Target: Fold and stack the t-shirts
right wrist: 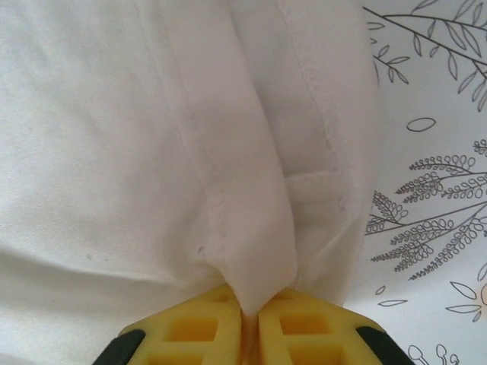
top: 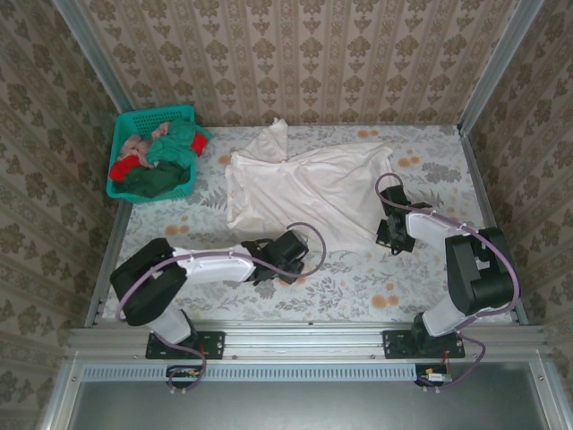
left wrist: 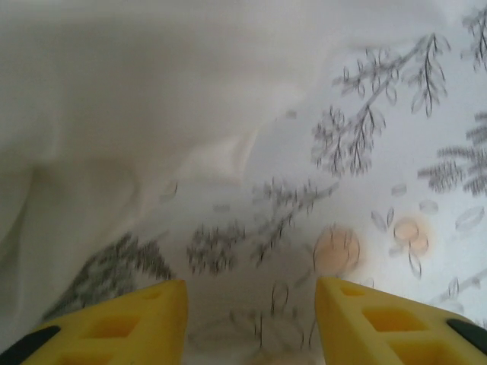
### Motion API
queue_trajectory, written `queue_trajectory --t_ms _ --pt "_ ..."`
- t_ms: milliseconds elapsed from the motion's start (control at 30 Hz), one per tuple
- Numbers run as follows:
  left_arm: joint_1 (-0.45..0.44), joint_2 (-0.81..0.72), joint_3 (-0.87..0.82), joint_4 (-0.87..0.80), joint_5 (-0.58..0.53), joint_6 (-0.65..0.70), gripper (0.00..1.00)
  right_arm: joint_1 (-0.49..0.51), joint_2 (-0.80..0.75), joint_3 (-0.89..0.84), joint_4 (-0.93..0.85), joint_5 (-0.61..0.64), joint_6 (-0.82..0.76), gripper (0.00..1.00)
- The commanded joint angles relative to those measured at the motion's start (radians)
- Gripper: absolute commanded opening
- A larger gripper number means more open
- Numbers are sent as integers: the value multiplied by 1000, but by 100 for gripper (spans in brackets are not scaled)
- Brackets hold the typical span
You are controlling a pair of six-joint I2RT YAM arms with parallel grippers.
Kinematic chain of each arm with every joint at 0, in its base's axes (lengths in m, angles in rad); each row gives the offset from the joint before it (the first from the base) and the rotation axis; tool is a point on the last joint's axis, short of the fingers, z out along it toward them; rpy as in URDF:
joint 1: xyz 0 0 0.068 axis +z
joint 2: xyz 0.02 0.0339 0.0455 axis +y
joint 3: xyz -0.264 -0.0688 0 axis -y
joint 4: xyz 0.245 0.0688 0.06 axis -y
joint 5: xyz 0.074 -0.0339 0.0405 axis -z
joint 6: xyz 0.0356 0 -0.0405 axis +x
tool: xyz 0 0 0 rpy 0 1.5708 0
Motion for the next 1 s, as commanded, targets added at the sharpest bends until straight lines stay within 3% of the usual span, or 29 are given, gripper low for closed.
queue_trajectory --t_ms 0,133,267,467,600,767,967 --pt "18 79 90 22 -66 53 44 -4 -19 -9 10 -12 2 12" --pt "34 153 137 20 -88 68 34 -5 -23 -10 9 -16 -7 11" --pt "39 190 164 2 -138 67 30 -4 -24 -9 7 -19 -14 11" --pt "46 174 167 0 -193 66 35 -4 -25 -2 7 -25 -18 11" --pt "58 172 155 16 -179 74 21 -5 -22 2 4 -29 -22 10" --pt "62 98 108 21 -143 89 0 -5 -67 21 -25 -44 -25 7" --pt "54 -158 127 -199 -82 171 0 -4 -243 69 -129 -49 -40 0"
